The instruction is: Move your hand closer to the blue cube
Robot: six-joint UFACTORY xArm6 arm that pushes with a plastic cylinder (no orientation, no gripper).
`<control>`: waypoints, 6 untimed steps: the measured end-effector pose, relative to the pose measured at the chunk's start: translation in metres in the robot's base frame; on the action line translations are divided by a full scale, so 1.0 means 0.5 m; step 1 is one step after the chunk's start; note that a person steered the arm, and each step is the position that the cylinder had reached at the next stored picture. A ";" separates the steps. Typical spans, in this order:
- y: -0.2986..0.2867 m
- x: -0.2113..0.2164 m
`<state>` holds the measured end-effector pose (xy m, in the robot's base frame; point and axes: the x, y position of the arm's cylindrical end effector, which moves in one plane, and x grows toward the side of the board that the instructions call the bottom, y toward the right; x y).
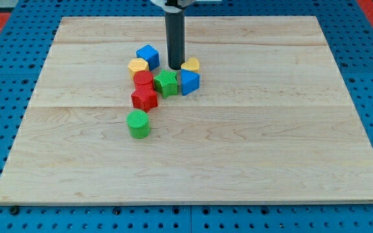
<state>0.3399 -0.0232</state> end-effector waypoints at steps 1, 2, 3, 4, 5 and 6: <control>0.063 -0.073; 0.174 -0.181; -0.001 -0.240; -0.191 -0.238; -0.237 -0.133; -0.149 -0.049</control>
